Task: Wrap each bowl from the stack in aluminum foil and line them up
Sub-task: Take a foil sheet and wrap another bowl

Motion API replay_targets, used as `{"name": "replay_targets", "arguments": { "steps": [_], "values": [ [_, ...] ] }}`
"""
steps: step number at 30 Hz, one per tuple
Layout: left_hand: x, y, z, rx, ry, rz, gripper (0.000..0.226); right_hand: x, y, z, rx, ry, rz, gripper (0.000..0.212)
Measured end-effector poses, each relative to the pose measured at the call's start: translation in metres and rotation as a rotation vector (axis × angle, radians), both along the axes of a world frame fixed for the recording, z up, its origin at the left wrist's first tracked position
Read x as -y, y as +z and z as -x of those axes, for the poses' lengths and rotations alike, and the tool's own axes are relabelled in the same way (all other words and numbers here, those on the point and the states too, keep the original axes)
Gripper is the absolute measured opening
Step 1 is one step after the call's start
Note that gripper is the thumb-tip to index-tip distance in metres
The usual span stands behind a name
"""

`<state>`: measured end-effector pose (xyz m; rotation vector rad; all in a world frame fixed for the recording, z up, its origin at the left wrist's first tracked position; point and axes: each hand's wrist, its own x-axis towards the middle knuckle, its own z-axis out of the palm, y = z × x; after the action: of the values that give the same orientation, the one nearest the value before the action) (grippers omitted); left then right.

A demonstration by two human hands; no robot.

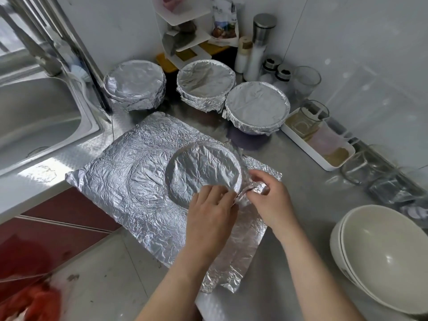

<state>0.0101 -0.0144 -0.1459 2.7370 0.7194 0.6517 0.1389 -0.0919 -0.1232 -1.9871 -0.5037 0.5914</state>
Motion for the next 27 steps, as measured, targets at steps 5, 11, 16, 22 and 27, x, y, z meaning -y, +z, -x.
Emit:
{"name": "replay_targets", "arguments": {
  "steps": [5, 11, 16, 22, 27],
  "values": [
    [0.013, 0.005, -0.018, -0.051, 0.137, 0.022, 0.008, -0.013, -0.013, 0.019, -0.509, -0.495, -0.305, 0.023],
    [0.022, 0.018, -0.034, -0.077, 0.110, 0.128, 0.005, -0.020, -0.021, 0.025, -0.716, -0.469, -0.385, 0.041],
    [-0.003, 0.044, -0.030, 0.117, 0.087, 0.288, 0.024, -0.029, -0.018, 0.014, -0.547, -0.455, -0.336, 0.029],
    [-0.086, 0.043, -0.020, -0.033, 0.462, 0.409, 0.042, -0.044, -0.011, 0.015, -0.209, -0.387, -0.211, 0.048],
    [-0.092, 0.028, -0.007, -0.002, 0.390, 0.628, 0.045, -0.053, 0.000, 0.010, -0.199, -0.313, -0.229, 0.051]
  ]
}}
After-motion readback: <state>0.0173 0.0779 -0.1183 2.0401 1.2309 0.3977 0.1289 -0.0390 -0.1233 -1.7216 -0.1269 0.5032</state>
